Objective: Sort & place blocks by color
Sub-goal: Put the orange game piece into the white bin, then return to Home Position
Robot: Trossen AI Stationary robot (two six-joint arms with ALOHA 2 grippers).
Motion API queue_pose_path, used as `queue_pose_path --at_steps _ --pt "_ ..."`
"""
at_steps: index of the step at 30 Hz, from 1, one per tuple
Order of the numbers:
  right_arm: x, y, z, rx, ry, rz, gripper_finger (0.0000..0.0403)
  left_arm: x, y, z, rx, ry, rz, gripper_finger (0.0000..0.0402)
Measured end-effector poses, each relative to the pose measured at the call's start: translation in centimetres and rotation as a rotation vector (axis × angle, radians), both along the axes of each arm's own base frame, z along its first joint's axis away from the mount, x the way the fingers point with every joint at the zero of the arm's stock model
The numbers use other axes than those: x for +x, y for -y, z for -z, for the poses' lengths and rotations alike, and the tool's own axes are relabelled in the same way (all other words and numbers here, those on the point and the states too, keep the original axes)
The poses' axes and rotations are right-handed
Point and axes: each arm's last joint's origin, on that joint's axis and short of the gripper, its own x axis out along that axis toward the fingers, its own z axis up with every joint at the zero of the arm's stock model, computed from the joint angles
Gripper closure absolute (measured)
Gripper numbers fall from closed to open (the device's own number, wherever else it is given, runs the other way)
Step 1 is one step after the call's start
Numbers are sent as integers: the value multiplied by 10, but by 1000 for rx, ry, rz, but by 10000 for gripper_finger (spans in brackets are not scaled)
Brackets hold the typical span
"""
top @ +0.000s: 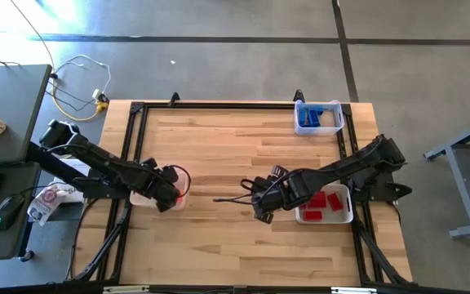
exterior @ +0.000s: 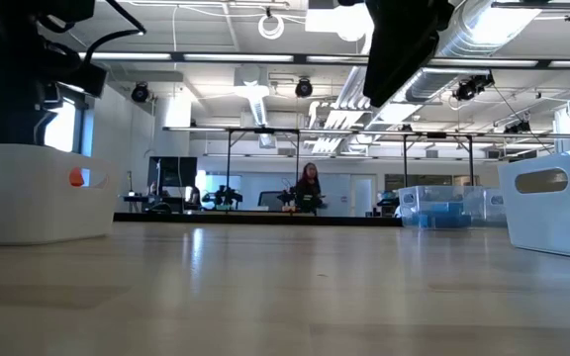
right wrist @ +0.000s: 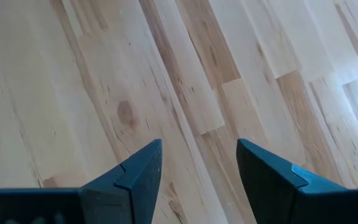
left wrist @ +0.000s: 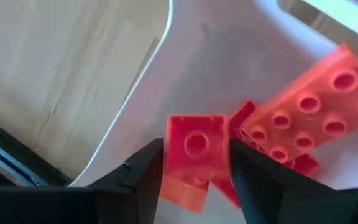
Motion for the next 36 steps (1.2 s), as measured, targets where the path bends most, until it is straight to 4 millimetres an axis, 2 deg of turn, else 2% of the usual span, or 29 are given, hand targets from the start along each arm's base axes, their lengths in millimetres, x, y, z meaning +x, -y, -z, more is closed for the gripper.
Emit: queue_pose_path --at_steps 9,17,28,36 --pt "-1 0 0 -12 -21 -17 208 2 -10 0 -14 -4 -59 185" --pt "-5 1 1 -59 -81 -116 208 5 -10 -5 -55 -2 -38 175" --pt "-18 14 3 -167 -237 -92 208 33 -5 -50 -131 166 141 174" --pt "-37 24 -14 -174 -229 -78 208 48 -6 -87 -207 463 347 174"
